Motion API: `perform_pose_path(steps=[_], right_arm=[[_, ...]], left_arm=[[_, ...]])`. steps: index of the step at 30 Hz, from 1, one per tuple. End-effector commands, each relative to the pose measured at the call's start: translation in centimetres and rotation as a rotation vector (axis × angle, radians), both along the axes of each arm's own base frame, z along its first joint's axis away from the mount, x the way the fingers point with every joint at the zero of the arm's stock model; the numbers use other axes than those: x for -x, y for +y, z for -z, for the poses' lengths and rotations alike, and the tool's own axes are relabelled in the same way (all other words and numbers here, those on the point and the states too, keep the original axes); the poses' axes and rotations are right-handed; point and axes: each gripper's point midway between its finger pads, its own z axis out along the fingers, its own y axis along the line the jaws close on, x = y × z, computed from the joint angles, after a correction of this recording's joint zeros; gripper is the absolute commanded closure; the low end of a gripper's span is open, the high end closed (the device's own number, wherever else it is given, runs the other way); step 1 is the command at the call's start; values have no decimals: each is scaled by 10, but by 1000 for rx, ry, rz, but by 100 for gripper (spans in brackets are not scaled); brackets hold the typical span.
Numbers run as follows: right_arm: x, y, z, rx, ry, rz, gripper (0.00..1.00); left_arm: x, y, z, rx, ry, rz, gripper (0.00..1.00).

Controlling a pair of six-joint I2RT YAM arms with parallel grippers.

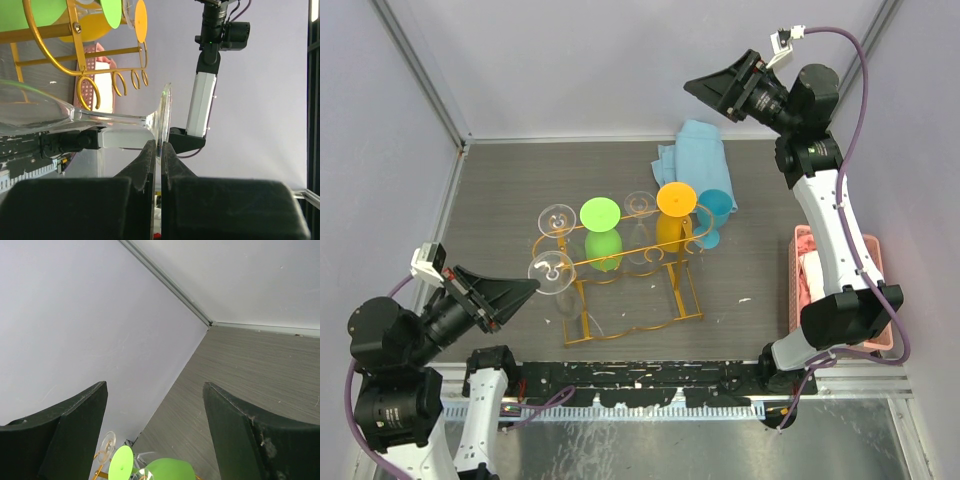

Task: Place the wine glass upside down on the wine glass rack
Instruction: Turn the wine glass upside down at the wine rack.

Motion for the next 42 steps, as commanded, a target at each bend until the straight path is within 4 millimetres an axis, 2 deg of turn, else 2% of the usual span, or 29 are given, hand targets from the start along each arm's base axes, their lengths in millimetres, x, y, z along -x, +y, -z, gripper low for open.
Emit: perform_pose_path(steps=[1, 9, 42], right_arm=[[6, -2, -22, -13, -71, 9, 18], [4, -2, -21, -13, -69, 13, 18], [1, -4, -15, -4, -59, 24, 18]], left_arm=[[3, -6, -16, 16, -82, 75, 100], [-1, -7, -4, 24, -49, 88, 100], [-25, -2, 22, 29, -33, 70, 100]])
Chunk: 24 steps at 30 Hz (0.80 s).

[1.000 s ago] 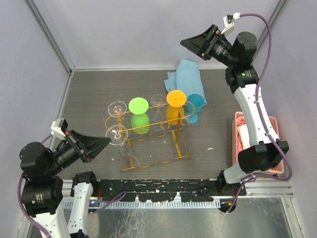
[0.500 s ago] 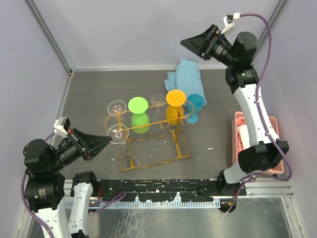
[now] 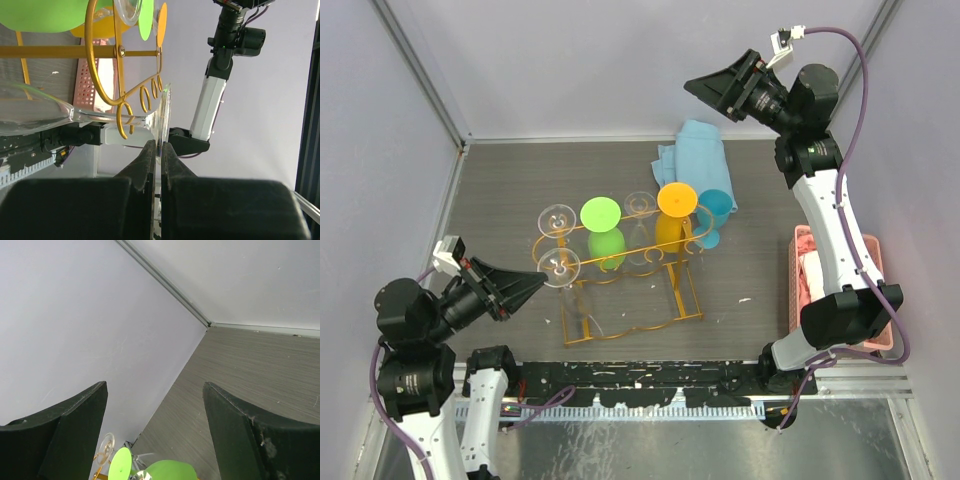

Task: Place the wine glass upside down on the wine glass rack
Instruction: Turn the wine glass upside down at the wine rack.

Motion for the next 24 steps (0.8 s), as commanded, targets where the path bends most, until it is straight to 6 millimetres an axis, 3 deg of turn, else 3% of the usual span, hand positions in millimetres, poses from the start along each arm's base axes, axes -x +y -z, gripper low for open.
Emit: perform_pose_path(steps=[1, 19, 24], right_arm=[[3, -3, -15, -2, -61, 16, 18], [2, -4, -14, -1, -61, 18, 18], [2, -4, -14, -1, -59, 19, 18]], left_arm=[[3, -1, -12, -20, -108, 4, 100], [4, 2, 26, -73, -37, -18, 100], [5, 2, 20, -69, -59, -24, 90]])
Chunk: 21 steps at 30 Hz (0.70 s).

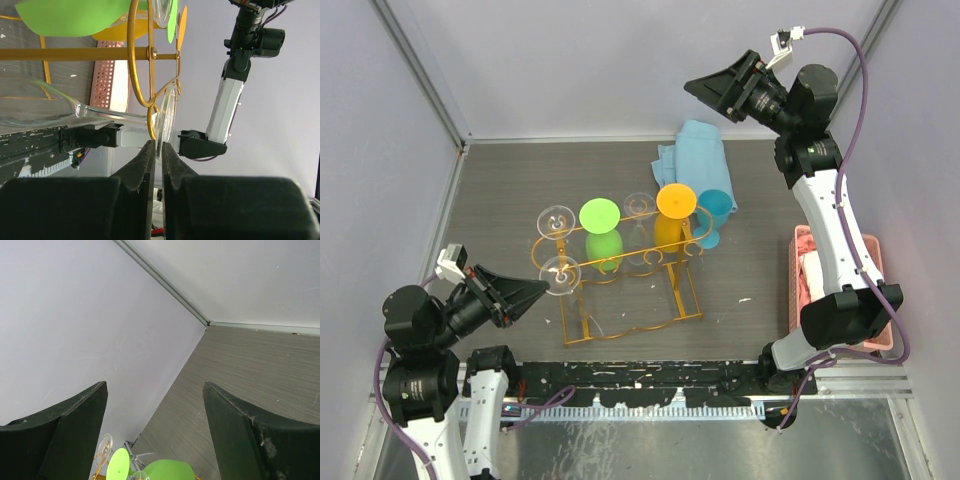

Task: Place the wine glass upside down on the wine glass rack
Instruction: Turn the wine glass upside down at the wine rack.

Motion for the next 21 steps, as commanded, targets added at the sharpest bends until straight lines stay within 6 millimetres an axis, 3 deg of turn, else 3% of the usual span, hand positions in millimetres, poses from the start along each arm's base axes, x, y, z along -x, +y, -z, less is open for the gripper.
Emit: perform_pose_path(steps=[1, 7, 13, 18, 21], right_arm=[[3, -4, -16, -2, -68, 15, 18], [3, -4, -14, 1, -65, 16, 18], [3, -5, -14, 2, -66, 19, 18], [2, -6, -14, 2, -65, 23, 18], [0, -7, -12, 3, -62, 25, 18]], left_arm=[[2, 0, -8, -19, -64, -2, 89], [2, 0, -14, -20, -79, -9, 72], [3, 0, -20, -22, -92, -8, 71], [7, -1, -31, -40, -114, 7, 61], [11, -1, -35, -74, -121, 12, 61]])
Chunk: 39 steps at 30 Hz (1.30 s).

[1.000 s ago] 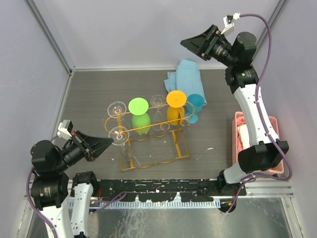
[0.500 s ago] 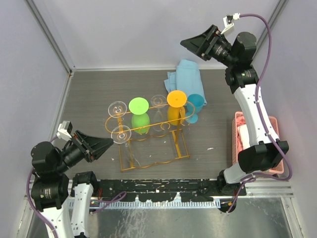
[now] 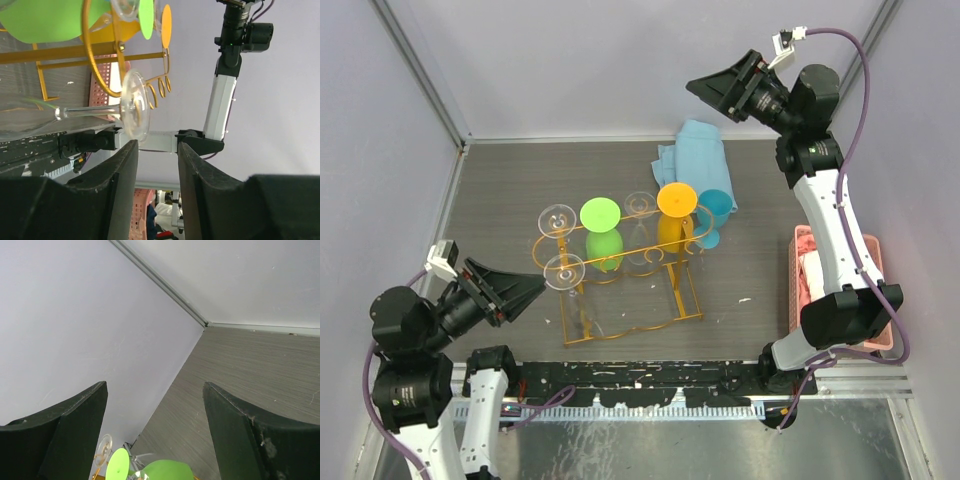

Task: Place the wine glass upside down on the wine glass rack
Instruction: Turn the wine glass upside down at the wine rack.

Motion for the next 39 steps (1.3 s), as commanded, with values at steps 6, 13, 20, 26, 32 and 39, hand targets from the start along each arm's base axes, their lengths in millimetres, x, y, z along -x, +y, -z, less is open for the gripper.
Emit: perform_pose_path(steps=[6, 13, 20, 26, 32, 39], right_arm=[[-2, -7, -10, 6, -60, 27, 18], [-8, -11, -6, 8, -49, 38, 18], [-20, -27, 7, 53, -25, 110, 18], [-43, -55, 26, 155, 26, 265, 18], [-64, -78, 52, 241, 115, 375, 18], [-78, -94, 82, 319, 198, 434, 18]], left_arm=[[16, 1, -16, -153, -30, 28, 60], [24, -2, -54, -185, -137, 45, 59], [-27, 11, -99, -239, -266, -11, 59], [-89, 32, -140, -328, -348, -115, 59], [-143, 60, -161, -390, -321, -264, 60], [-198, 82, -141, -416, -264, -356, 59]])
